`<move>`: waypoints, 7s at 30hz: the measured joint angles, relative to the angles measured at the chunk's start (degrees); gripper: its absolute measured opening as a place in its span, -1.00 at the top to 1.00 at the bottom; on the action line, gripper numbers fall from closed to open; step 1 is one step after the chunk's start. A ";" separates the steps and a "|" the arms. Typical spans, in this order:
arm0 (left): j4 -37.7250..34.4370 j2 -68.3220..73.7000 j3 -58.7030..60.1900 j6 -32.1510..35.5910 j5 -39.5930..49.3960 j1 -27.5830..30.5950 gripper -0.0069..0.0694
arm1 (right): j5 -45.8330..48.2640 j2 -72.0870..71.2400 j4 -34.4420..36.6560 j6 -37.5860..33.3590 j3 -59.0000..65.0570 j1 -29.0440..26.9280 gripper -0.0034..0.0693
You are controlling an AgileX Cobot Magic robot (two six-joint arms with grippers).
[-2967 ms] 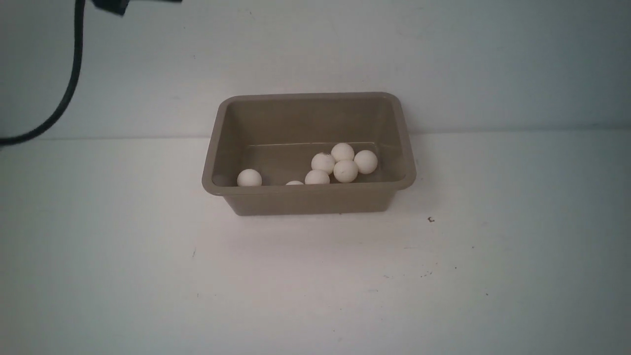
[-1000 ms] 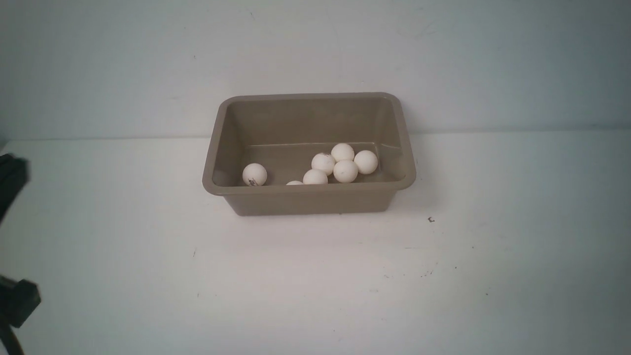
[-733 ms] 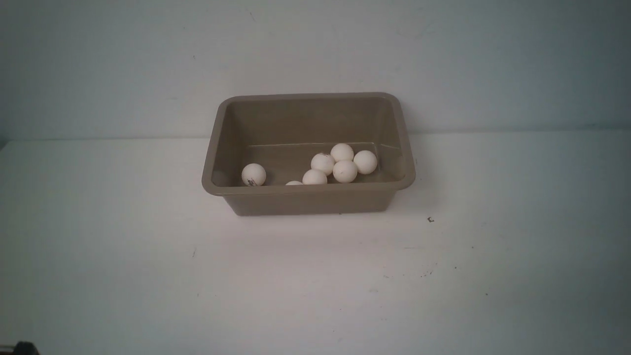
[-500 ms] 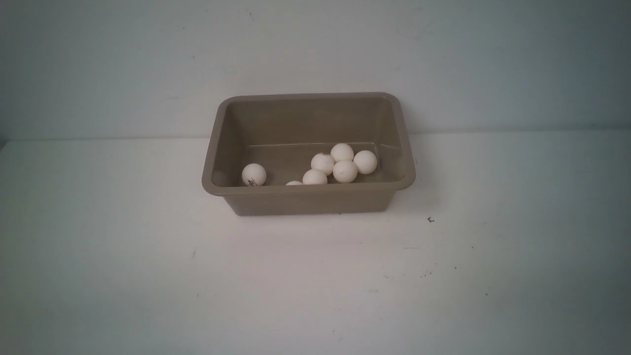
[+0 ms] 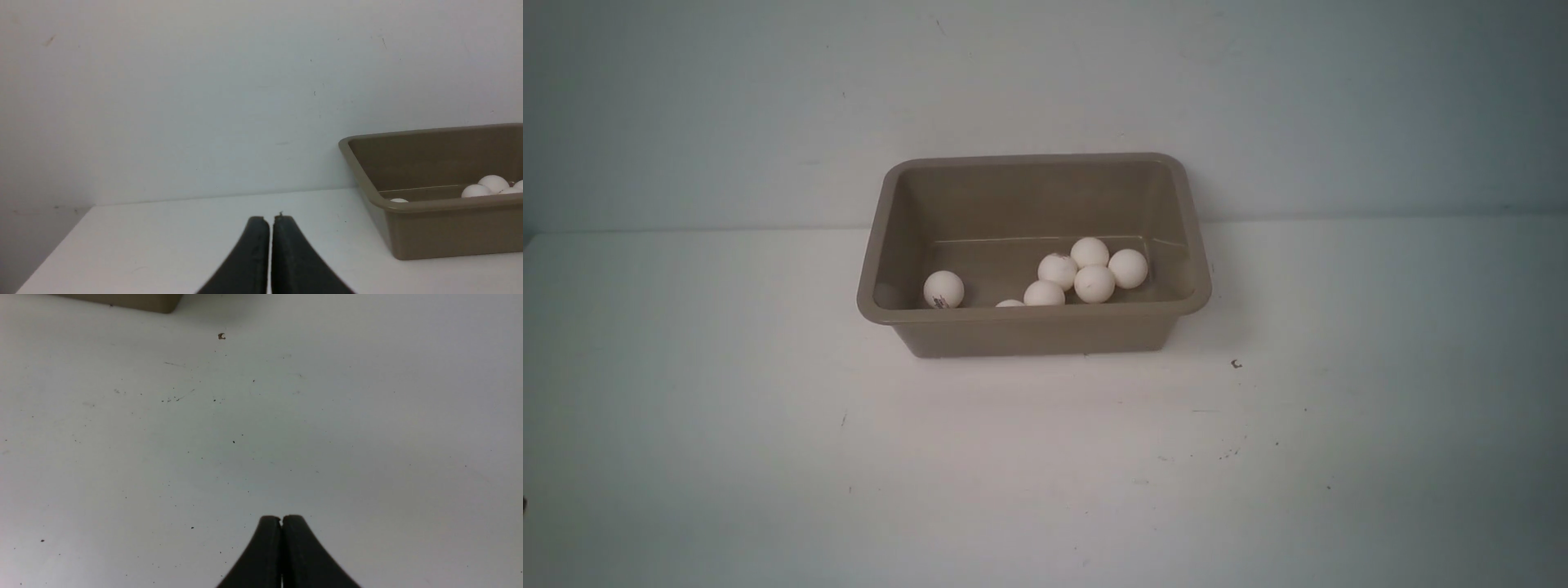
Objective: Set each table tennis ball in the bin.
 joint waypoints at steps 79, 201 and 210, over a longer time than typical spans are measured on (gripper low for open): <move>59.88 0.00 1.00 -77.66 18.30 -0.16 0.83 | -38.11 -16.42 0.79 4.88 21.36 -1.24 0.95; 59.82 0.00 1.00 -77.66 18.32 -0.16 0.83 | -28.74 -26.27 0.25 4.69 27.23 0.66 0.95; 59.82 0.00 1.00 -77.66 18.32 -0.16 0.83 | -28.74 -26.27 0.25 4.67 27.23 0.66 0.95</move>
